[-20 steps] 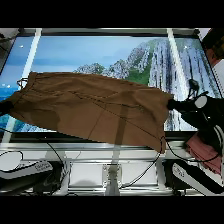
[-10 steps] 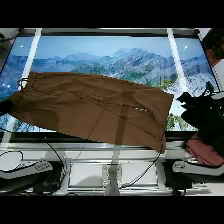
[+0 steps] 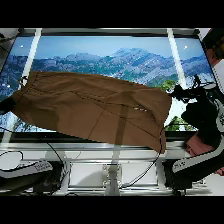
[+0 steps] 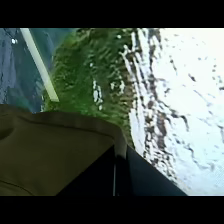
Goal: Fold the clothes and pants, and hang the long-sleeved shirts on hangers.
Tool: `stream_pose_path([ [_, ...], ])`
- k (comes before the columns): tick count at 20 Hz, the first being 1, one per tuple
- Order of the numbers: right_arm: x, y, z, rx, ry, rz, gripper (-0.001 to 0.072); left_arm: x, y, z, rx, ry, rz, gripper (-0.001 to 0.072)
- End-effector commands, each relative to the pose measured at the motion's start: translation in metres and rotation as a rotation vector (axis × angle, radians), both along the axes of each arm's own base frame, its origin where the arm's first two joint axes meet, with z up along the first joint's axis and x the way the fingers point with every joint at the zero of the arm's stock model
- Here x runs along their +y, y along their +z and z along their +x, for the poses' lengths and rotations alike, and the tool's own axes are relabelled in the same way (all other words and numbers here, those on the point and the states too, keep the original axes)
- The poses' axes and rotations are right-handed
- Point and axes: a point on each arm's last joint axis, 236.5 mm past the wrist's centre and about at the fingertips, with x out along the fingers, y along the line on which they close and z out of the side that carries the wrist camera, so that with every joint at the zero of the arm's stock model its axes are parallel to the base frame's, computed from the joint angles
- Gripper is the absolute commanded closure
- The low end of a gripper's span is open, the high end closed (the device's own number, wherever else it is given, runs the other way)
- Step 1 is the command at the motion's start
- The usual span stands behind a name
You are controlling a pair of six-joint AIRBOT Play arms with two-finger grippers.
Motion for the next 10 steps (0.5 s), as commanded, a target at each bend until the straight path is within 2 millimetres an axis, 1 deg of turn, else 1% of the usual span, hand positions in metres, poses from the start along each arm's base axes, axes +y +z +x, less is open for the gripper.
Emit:
stream_pose_path([
  [1,0.005,0.008,0.018,-0.036,0.057,-0.044,0.07,0.0,-0.003,0.002,-0.008,0.009,-0.011,0.0666],
  [2,0.0,0.016,0.029,-0.068,0.049,-0.065,0.07,0.0,-0.006,0.002,-0.003,0.008,-0.016,0.0666],
  [4,-0.02,0.042,0.059,-0.168,0.008,-0.131,0.07,0.004,-0.011,0.0,0.01,0.015,-0.01,0.0667],
  [6,-0.04,0.072,0.09,-0.272,-0.067,-0.19,0.0701,0.023,-0.011,-0.012,0.013,0.142,0.0,0.0668],
  [7,-0.046,0.085,0.102,-0.314,-0.087,-0.214,0.0701,0.033,-0.012,-0.021,0.028,0.202,0.007,0.0667],
  [8,-0.048,0.095,0.111,-0.351,-0.094,-0.24,0.0701,0.041,-0.013,-0.031,0.055,0.227,0.029,0.0667],
  [10,-0.05,0.106,0.125,-0.405,-0.108,-0.288,0.0701,0.05,-0.015,-0.039,0.073,0.242,0.061,0.0667],
])
